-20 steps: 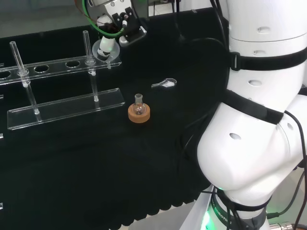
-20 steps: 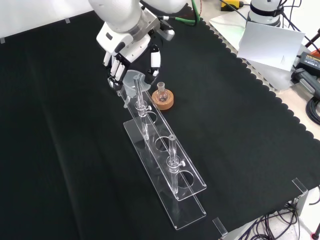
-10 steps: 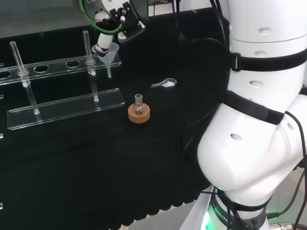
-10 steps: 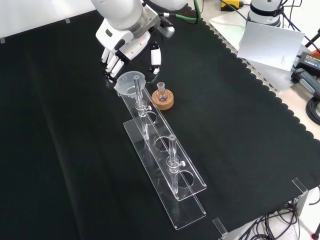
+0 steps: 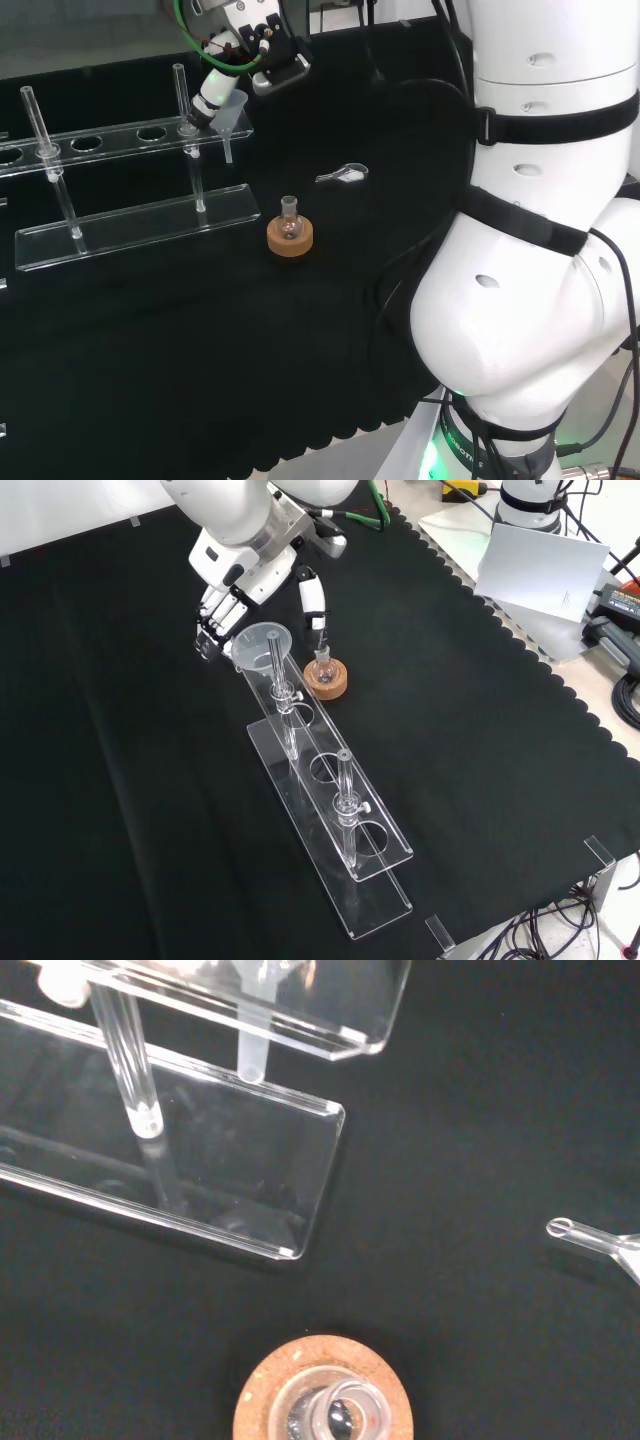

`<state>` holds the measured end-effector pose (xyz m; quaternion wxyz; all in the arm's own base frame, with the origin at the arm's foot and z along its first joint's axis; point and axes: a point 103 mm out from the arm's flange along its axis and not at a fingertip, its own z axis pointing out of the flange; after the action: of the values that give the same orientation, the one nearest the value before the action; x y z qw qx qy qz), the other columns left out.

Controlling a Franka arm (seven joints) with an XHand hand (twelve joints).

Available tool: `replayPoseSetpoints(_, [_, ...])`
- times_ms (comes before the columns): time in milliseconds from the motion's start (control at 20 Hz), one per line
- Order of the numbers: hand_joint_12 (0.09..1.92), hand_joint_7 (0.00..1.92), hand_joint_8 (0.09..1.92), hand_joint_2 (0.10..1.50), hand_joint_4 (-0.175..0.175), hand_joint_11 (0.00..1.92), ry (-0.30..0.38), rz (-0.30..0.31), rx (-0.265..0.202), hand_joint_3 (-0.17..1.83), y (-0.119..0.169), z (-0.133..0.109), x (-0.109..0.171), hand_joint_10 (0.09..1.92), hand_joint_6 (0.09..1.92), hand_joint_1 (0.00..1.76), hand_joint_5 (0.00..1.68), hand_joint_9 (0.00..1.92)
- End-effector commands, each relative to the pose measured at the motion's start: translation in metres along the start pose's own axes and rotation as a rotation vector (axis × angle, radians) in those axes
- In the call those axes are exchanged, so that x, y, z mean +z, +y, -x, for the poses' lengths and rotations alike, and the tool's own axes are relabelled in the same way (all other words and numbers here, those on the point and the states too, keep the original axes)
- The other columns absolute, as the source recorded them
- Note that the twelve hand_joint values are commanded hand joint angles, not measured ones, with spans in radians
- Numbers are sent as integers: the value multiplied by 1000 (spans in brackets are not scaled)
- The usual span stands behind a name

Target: Pick up the funnel from the transparent funnel stand.

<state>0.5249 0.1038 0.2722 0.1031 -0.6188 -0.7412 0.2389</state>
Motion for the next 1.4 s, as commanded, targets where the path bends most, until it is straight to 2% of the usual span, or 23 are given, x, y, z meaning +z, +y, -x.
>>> replayPoseSetpoints(50, [1503,9,87,682,-42,233,-16,0,0,169,3,1,5,763,87,414,0,0])
replayPoseSetpoints(250, [1507,115,87,714,-53,258,-29,-16,-15,155,8,-1,6,874,87,489,9,111])
replayPoseSetpoints(300, [1507,134,151,722,-54,266,-32,-25,-16,158,10,-2,6,851,87,509,34,176])
replayPoseSetpoints(450, [1490,58,505,731,-55,295,-40,-44,-14,174,14,-4,7,779,87,539,86,294])
replayPoseSetpoints(600, [1481,21,657,733,-54,316,-46,-52,-9,192,16,-3,8,756,87,551,108,328])
replayPoseSetpoints(950, [1480,18,698,735,-52,324,-56,-78,-7,204,19,1,8,751,87,556,124,339])
replayPoseSetpoints(1100, [1480,40,710,735,-51,325,-56,-72,-11,208,18,2,8,753,87,556,131,349])
replayPoseSetpoints(1250, [1480,115,733,732,-53,323,-63,-68,-10,222,18,1,8,732,87,556,142,418])
replayPoseSetpoints(1400, [1466,278,763,725,-59,326,-80,-38,-7,260,17,-1,6,677,87,556,277,560])
